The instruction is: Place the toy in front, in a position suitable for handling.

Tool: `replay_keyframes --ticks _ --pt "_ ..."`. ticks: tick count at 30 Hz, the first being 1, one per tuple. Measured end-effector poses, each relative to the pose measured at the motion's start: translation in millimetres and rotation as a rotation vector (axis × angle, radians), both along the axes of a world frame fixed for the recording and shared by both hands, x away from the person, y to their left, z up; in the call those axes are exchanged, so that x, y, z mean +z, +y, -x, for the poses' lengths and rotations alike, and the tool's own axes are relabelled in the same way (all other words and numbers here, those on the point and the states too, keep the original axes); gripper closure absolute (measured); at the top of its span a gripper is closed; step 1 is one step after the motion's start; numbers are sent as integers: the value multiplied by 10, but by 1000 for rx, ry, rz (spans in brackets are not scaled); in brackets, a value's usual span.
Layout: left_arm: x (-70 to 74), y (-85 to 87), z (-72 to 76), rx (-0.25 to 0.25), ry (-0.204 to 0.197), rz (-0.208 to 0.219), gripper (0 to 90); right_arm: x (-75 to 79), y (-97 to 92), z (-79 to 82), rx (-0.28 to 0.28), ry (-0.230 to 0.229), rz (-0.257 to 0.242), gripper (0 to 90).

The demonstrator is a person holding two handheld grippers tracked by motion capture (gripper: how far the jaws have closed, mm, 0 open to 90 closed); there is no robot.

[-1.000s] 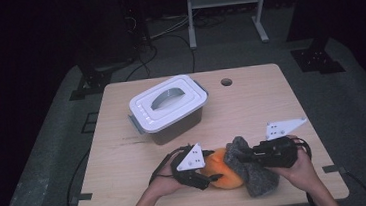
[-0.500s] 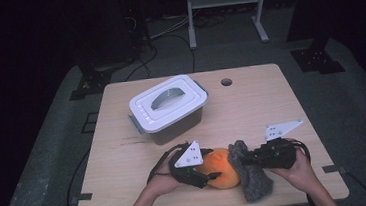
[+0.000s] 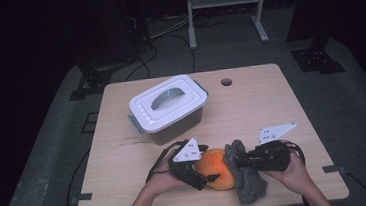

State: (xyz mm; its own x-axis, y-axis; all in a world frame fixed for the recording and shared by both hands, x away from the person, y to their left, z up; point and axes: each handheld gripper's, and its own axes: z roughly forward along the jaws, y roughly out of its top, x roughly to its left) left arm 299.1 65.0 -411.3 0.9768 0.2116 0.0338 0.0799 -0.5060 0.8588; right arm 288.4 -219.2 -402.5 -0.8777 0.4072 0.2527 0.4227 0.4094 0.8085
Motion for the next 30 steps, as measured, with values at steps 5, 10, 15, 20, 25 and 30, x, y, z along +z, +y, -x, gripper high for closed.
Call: replay_keyframes --ticks 5,10,15,20,25,30 --pt "-73 -7 -19 2 17 18 31 -31 -36 -13 -6 12 -9 785" --pt "-148 -10 -38 -1 33 41 31 -70 -89 -40 -18 26 -15 783" --pt "-167 5 -50 2 64 59 100 -88 -117 -57 -24 39 -13 782" --pt "-69 -30 32 24 22 49 213 101 -141 -21 -30 -7 -23 798" --pt "-40 -59 48 20 13 54 236 218 -105 33 -4 -41 -54 796" --pt "1 -7 31 23 31 69 252 72 -129 -23 -10 4 -54 794"
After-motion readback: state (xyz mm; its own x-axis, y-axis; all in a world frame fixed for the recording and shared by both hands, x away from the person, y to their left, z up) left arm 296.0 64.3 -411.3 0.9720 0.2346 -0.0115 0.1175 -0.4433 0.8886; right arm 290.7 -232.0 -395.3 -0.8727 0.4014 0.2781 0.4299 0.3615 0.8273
